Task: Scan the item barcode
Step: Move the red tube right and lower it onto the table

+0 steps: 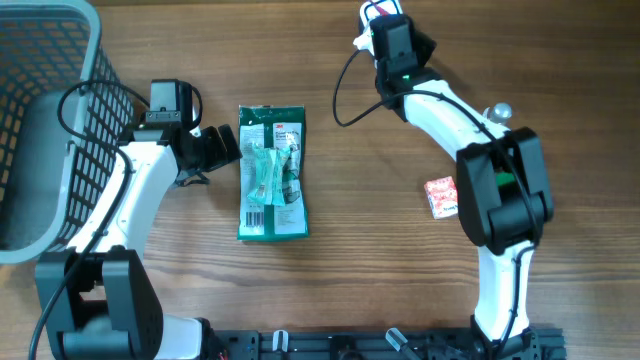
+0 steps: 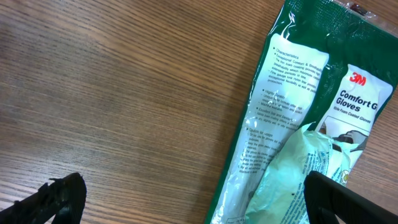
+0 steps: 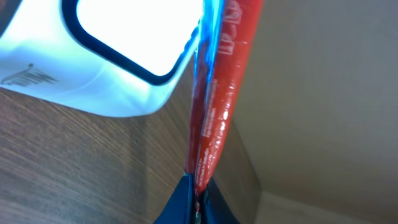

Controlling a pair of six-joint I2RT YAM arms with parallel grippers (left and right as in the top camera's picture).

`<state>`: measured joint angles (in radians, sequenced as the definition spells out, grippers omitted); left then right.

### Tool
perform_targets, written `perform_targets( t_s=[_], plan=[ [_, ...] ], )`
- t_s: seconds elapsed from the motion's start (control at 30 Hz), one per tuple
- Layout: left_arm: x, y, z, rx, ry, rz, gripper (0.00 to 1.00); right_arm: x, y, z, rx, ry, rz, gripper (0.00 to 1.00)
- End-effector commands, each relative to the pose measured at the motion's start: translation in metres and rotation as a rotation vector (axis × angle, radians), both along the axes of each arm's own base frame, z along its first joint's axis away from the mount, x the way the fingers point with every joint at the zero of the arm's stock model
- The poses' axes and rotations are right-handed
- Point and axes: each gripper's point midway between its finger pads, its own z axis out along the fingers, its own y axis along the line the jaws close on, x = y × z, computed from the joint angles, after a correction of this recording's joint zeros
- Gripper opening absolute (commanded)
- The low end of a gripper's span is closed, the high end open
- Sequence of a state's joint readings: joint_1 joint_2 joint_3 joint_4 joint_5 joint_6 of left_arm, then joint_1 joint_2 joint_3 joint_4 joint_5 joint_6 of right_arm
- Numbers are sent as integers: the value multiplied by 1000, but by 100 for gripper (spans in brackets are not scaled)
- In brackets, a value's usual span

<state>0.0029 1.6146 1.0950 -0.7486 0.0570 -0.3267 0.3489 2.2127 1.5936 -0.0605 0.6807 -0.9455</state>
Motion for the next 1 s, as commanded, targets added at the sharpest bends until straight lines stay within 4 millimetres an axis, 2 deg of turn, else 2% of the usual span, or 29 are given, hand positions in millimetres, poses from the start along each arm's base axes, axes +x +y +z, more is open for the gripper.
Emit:
perform_targets(
  t_s=[0.0, 0.1, 0.2, 0.27, 0.37, 0.43, 0.47, 0.53, 0.57, 0.67, 0.73, 0.8, 0.9, 0.97],
  plan=[
    [-1, 1, -4, 5, 11, -6, 100, 6, -8, -17, -92, -6, -39, 4],
    [-1, 1, -4, 5, 11, -6, 100, 3, -13, -31, -163, 42, -34, 4],
    [-1, 1, -4, 5, 11, -6, 100, 2, -16, -30, -211, 56, -31, 4],
    [-1, 1, -4, 5, 11, -6, 100, 4, -13, -21, -206, 25, -37, 4],
    [-1, 1, -4, 5, 11, -6, 100, 6, 6, 28, -46, -114, -42, 4],
    [-1, 1, -4, 5, 11, -6, 100, -2, 15, 80, 118, -222, -65, 4],
    [-1, 1, -4, 5, 11, -6, 100, -9, 17, 94, 174, -238, -74, 4],
    [-1, 1, -4, 5, 11, -6, 100, -36, 24, 117, 402, -217, -110, 4],
    [-1, 1, -4, 5, 11, -6, 100, -54, 27, 120, 523, -170, -138, 4],
    [-1, 1, -4, 5, 11, -6, 100, -111, 37, 104, 789, 57, -247, 4],
    [-1, 1, -4, 5, 11, -6, 100, -166, 46, 76, 940, 315, -398, 5],
    [-1, 1, -4, 5, 11, -6, 100, -214, 51, 50, 986, 534, -547, 5],
    [-1, 1, -4, 5, 11, -6, 100, -254, 40, 12, 939, 652, -700, 5],
    [-1, 1, -4, 5, 11, -6, 100, -267, 35, -12, 909, 683, -724, 5]
  ],
)
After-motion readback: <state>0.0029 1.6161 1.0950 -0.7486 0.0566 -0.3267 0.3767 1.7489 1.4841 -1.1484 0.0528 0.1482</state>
